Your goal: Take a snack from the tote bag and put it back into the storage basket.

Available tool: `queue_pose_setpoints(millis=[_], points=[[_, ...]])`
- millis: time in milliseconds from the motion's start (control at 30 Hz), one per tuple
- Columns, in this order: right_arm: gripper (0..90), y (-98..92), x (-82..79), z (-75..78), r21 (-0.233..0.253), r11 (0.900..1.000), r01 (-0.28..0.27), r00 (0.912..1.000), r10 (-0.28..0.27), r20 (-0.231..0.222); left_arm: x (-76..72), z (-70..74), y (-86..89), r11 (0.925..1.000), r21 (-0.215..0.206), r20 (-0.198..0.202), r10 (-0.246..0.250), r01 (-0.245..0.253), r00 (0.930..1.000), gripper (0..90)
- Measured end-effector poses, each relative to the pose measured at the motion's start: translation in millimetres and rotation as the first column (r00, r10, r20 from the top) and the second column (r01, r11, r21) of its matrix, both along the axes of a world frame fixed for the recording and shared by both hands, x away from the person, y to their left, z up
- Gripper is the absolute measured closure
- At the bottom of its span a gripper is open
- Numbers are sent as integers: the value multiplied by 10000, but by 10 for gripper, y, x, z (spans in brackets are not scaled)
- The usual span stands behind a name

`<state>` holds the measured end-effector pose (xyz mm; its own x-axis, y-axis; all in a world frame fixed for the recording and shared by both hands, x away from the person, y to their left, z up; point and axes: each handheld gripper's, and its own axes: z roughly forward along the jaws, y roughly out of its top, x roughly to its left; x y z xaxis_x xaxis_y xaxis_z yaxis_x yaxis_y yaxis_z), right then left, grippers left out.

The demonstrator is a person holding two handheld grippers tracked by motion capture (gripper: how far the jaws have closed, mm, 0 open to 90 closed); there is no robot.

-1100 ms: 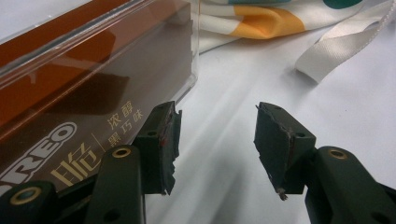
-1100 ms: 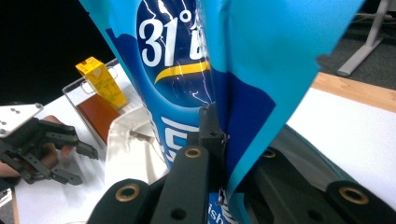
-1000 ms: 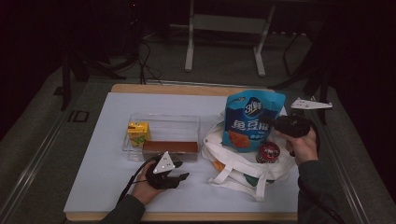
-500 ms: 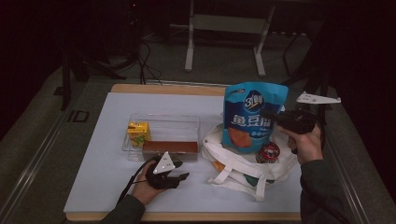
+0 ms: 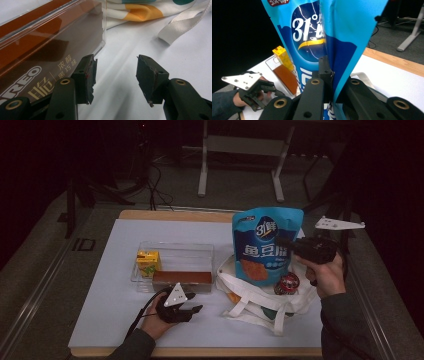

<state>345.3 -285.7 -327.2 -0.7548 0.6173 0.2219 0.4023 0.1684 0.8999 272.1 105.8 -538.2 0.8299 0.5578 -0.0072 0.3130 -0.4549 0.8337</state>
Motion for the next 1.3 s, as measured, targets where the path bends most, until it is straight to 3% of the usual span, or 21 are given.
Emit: queue_pose_setpoints(millis=[667,1300], points=[[891,319,-67,125,701,9941,-824,9966,824,30,1,0,3,10000,-52,-37,-7,7,10000,490],[892,840,38,323,1185,9806,-1560,9877,1535,302,7,0,9,10000,-82,-69,-44,44,10000,488]])
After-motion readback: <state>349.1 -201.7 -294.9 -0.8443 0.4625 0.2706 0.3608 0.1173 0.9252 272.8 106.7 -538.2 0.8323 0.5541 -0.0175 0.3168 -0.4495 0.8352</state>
